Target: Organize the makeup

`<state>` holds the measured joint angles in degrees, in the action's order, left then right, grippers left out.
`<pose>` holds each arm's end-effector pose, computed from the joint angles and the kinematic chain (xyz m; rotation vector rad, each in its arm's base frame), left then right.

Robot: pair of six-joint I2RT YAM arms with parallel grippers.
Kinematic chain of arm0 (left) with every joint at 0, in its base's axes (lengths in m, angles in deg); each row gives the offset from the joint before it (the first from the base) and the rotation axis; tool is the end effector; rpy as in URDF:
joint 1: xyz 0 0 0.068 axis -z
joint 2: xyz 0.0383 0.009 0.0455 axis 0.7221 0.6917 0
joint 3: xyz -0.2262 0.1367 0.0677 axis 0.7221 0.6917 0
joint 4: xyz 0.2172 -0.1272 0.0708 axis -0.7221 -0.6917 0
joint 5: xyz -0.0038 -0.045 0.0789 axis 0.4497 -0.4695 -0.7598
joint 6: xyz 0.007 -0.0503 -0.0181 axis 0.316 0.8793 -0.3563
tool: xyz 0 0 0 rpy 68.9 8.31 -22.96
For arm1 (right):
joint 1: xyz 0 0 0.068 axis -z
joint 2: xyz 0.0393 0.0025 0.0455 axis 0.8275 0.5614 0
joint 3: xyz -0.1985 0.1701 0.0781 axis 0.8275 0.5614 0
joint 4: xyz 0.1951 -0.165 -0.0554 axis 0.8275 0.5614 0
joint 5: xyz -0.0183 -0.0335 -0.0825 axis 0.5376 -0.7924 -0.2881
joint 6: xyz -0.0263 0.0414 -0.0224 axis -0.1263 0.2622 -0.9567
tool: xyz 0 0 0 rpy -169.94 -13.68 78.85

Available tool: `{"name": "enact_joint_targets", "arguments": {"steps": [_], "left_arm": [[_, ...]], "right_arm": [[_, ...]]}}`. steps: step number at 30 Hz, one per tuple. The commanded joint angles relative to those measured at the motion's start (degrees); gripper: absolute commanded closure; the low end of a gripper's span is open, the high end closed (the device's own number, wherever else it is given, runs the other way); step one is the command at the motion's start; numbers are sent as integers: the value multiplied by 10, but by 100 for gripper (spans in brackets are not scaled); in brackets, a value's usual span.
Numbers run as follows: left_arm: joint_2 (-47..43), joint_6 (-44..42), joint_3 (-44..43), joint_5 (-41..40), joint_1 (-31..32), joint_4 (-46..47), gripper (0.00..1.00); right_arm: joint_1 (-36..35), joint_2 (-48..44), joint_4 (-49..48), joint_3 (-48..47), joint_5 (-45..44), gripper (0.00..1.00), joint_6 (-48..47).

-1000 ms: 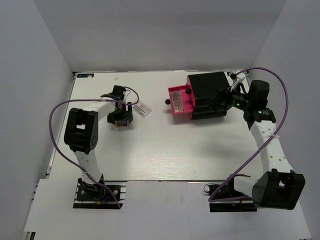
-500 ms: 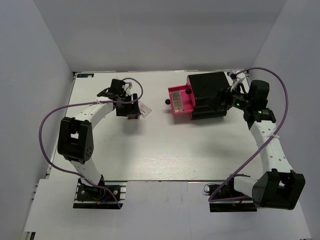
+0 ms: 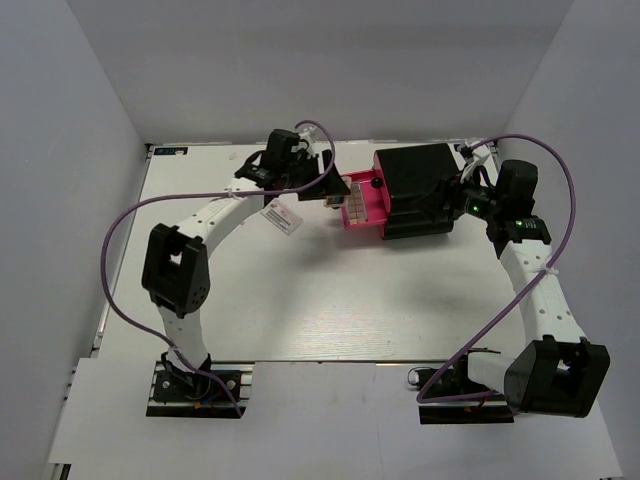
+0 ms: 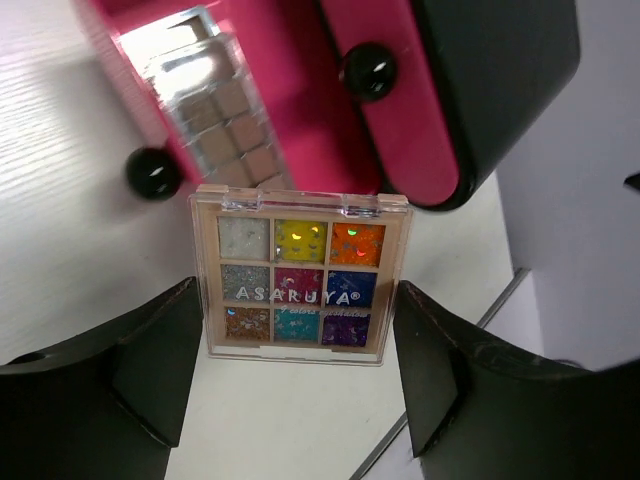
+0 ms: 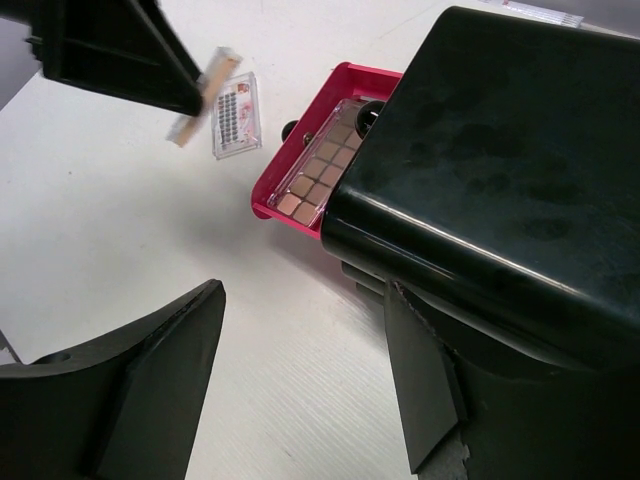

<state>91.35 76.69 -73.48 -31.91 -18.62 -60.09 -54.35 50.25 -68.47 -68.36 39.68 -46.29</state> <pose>0.3744 -0.2126 0.2956 0.1823 2.3516 -1.0191 0.2647 0.0170 0.3466 -0.5049 1.8112 0.6540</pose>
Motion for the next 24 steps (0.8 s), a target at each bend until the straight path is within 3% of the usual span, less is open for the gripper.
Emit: {"name": "enact_joint_targets", "arguments": {"steps": [1,11,17,24], "left_arm": [[32,60,-47,-16,18,42,76],[136,117,-182,-104,67,11,69],[152,121,-213,-143,73,-24,36],[150,119,-218,-154,73,-47,31]], "right_arm": [[3,-2,-19,-8,1,30,4],[3,-2,-19,-8,-1,30,5],[4,-5,-20,-7,-2,30,6],[4,-4,-20,-8,-1,29,8]]}}
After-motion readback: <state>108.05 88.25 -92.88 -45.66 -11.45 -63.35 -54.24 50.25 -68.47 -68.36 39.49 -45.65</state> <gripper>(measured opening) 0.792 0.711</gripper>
